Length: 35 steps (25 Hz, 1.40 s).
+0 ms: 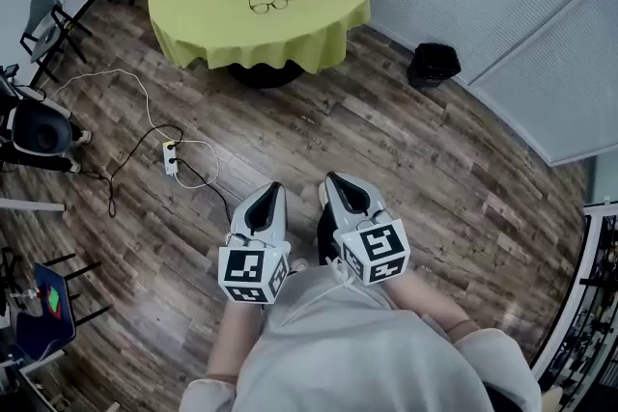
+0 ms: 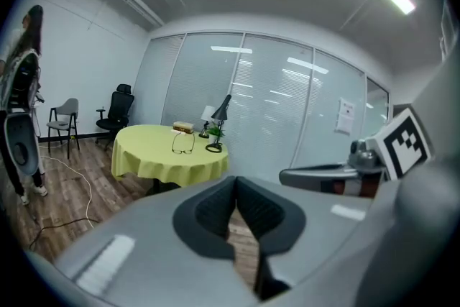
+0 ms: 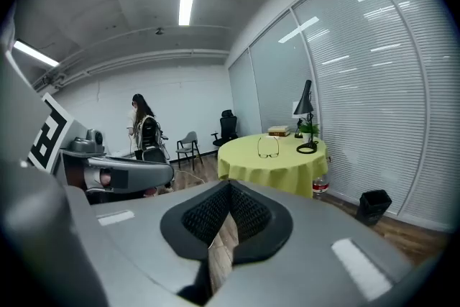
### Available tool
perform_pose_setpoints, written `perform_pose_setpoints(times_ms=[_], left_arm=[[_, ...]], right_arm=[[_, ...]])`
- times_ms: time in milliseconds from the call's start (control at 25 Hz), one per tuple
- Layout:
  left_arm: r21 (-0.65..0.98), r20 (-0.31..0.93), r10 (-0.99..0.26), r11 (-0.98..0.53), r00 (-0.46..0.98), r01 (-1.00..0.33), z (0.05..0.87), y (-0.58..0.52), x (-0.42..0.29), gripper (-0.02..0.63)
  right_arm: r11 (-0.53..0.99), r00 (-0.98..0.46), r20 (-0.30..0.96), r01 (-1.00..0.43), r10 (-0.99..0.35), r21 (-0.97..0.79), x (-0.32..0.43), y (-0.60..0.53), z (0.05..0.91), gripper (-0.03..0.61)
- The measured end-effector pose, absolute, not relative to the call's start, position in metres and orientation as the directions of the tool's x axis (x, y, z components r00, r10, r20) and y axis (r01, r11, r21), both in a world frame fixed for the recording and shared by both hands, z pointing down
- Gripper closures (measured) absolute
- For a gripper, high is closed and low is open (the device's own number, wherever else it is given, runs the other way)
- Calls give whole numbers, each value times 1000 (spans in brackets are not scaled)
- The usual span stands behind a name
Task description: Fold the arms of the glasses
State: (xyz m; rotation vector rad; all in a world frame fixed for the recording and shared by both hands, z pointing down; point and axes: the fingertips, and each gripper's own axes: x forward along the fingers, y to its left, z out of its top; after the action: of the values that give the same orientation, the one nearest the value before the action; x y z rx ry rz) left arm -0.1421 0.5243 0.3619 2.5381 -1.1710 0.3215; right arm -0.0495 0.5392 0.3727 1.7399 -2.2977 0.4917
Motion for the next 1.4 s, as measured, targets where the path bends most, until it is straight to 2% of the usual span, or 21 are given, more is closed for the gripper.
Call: perform_pose_setpoints(times_ms=[440,680,1080,1280,1400], left_arm=[[179,360,-713,-580,602,-794,357,367,-34,607],[166,350,-738,-557,576,-814,356,303,0,607],[173,410,-767,-466,493,-868,386,203,-21,607],[273,401,-755,-442,519,-854,395,125,-30,607],[272,384,-748,-469,542,-840,389,72,-33,607]], right_arm=[[311,-328,366,-945,-871,-106,62,378,364,580],[376,-375,381,-924,-845,-75,98,315,369,580],[417,-418,451,-902,-788,-107,97,216,406,580],[401,-396,470,-911,-789,-95,86,146,410,580],[399,-387,479,-913,-788,-81,74,99,408,578]])
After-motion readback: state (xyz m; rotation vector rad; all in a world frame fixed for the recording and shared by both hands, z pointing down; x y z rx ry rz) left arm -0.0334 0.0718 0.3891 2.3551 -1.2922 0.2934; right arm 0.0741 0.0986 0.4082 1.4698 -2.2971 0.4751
